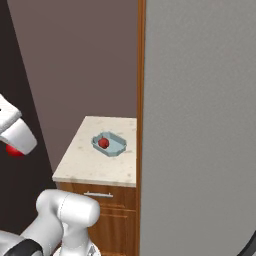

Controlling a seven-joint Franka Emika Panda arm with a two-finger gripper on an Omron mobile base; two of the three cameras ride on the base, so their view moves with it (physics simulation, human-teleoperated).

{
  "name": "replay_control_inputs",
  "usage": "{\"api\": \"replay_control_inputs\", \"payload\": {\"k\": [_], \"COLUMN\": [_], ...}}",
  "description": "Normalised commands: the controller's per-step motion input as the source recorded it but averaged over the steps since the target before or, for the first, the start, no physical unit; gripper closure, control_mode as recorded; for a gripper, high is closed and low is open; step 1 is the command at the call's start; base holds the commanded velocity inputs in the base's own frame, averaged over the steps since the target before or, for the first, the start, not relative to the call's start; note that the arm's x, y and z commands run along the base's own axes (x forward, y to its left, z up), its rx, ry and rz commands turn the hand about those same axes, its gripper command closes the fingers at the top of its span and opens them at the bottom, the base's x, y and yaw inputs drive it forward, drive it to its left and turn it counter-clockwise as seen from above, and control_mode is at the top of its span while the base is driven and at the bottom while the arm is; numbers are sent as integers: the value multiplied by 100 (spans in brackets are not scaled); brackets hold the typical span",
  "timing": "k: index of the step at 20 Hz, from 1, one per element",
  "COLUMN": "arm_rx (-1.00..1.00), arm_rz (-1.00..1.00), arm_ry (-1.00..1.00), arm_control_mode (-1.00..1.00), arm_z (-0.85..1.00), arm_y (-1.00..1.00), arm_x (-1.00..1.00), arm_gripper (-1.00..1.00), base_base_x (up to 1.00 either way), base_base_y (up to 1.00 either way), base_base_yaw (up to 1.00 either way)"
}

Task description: Take the tomato and bell pepper out of the freezer and place them in the tupperware container on the counter. Then put the tupperware containing the vegetables back in the freezer.

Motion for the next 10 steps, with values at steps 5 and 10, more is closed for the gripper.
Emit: {"api": "replay_control_inputs", "payload": {"k": [5, 10], "arm_rx": [0, 0], "arm_rz": [-11, -9], "arm_ry": [5, 3], "arm_control_mode": [-100, -100], "arm_z": [-61, -59], "arm_y": [0, 0], "arm_x": [100, 100], "arm_gripper": [100, 100], "base_base_x": [0, 0], "base_base_y": [0, 0], "base_base_yaw": [0, 0]}}
